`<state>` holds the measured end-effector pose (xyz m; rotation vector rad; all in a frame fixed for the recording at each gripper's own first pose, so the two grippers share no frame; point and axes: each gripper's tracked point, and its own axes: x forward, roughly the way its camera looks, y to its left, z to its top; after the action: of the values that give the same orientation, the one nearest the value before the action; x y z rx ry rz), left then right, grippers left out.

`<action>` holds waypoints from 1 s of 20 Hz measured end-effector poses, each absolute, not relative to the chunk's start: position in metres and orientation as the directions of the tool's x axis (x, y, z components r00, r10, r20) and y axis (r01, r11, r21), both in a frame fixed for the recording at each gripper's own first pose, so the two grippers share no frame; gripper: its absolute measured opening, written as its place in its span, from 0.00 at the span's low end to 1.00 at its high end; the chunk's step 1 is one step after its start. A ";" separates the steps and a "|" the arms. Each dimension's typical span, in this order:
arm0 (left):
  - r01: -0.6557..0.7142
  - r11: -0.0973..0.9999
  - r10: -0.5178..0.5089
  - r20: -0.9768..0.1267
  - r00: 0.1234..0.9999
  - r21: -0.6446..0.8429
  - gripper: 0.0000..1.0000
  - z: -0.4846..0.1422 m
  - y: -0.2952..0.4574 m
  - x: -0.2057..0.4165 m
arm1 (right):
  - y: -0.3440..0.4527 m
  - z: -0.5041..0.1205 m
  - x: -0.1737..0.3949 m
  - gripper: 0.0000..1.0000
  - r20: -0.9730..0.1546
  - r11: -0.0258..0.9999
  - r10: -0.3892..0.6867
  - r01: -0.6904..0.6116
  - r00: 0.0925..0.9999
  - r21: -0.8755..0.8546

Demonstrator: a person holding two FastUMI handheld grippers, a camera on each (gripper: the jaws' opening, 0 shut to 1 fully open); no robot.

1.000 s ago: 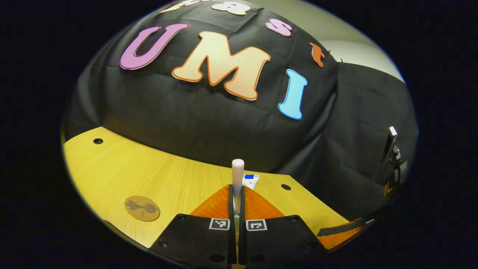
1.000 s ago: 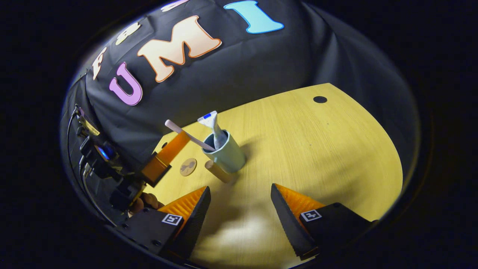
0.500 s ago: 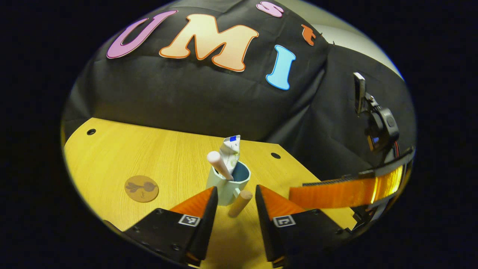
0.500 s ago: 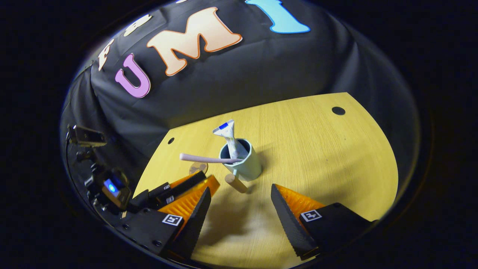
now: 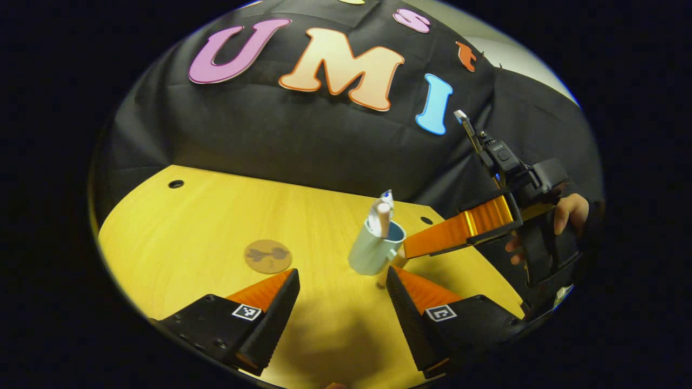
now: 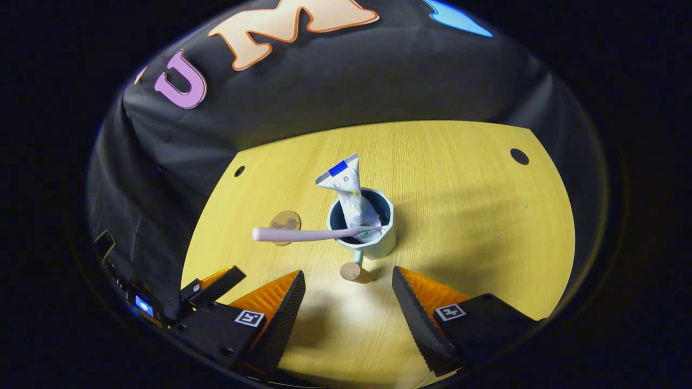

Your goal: Put the toothbrush and toothpaste on the desktop into the cup, then pick up the cup and place it on the coaster on the desktop.

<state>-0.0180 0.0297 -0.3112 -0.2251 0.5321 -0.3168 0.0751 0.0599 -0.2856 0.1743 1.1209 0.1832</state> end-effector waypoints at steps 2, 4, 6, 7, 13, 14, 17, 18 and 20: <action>0.203 0.940 -0.315 -0.469 0.825 -0.274 0.94 -0.311 0.051 -0.022 | 0.058 -0.304 0.082 0.98 -0.901 0.979 0.200 -0.047 0.384 0.197; 0.174 0.949 -0.284 -0.474 0.833 -0.262 0.94 -0.310 0.070 -0.026 | 0.056 -0.324 0.088 0.99 -0.924 0.985 0.170 -0.041 0.343 0.166; 0.146 0.957 -0.256 -0.492 0.832 -0.250 0.94 -0.314 0.084 -0.030 | 0.055 -0.341 0.089 0.98 -0.942 0.989 0.146 -0.041 0.302 0.140; 0.134 0.959 -0.246 -0.497 0.832 -0.250 0.94 -0.316 0.091 -0.031 | 0.055 -0.349 0.090 0.98 -0.949 0.991 0.137 -0.042 0.284 0.131; 0.074 0.970 -0.188 -0.516 0.836 -0.233 0.94 -0.319 0.120 -0.037 | 0.055 -0.381 0.090 0.86 -0.972 0.995 0.077 -0.079 0.220 0.061; 0.074 0.970 -0.186 -0.515 0.837 -0.230 0.93 -0.317 0.121 -0.037 | 0.054 -0.385 0.090 0.84 -0.975 0.995 0.068 -0.082 0.213 0.051; 0.081 0.972 -0.186 -0.511 0.839 -0.221 0.94 -0.316 0.122 -0.037 | 0.055 -0.391 0.089 0.66 -0.978 0.995 0.061 -0.088 0.200 0.044; 0.084 0.971 -0.189 -0.509 0.840 -0.223 0.94 -0.315 0.121 -0.036 | 0.055 -0.394 0.088 0.61 -0.979 0.994 0.056 -0.102 0.196 0.036; 0.080 0.971 -0.188 -0.515 0.837 -0.225 0.93 -0.316 0.123 -0.038 | 0.053 -0.395 0.089 0.41 -0.979 0.990 0.035 -0.140 0.201 0.007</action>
<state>-0.0377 0.1229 -0.3157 -0.1982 0.5631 -0.1428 0.0887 0.0527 -0.3951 -0.0904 1.3632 0.1230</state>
